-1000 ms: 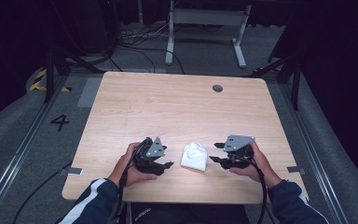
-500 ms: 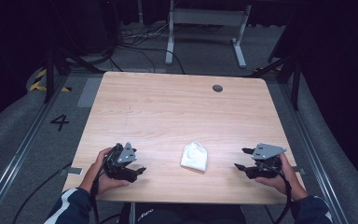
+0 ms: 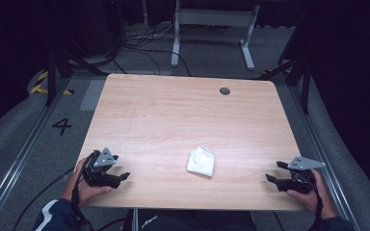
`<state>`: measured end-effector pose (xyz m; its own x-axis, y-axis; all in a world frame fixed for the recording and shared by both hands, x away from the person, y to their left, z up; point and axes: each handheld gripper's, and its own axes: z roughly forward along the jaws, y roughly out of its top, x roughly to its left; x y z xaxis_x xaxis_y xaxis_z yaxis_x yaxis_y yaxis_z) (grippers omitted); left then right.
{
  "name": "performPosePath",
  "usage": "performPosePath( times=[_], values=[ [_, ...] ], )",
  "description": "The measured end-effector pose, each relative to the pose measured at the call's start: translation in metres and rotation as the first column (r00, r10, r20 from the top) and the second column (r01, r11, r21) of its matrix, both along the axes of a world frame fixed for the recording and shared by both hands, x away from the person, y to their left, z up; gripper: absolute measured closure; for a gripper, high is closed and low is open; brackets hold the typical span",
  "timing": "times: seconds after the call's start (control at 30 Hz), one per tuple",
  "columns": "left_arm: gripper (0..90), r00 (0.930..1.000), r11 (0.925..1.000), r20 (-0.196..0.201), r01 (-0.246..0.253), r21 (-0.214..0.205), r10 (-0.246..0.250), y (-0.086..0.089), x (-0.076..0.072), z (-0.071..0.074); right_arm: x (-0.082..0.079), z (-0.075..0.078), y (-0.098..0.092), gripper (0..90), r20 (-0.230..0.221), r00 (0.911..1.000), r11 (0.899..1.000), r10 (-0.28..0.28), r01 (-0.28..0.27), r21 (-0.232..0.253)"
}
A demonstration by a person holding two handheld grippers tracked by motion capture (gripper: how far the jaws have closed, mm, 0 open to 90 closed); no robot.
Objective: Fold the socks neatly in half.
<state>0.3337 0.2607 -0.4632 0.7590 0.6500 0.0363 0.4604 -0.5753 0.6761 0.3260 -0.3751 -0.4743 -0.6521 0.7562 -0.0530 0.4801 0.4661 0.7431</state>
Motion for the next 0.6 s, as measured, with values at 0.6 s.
performPosePath(
  times=[0.6],
  values=[
    [20.9, 0.9954, 0.9947, -0.020, -0.094, -0.040, 0.093, 0.017, 0.003, -0.018, 0.005, -0.013, -0.005, 20.9, -0.040, 0.9975, 0.997, -0.058, 0.060, 0.045]
  ],
)
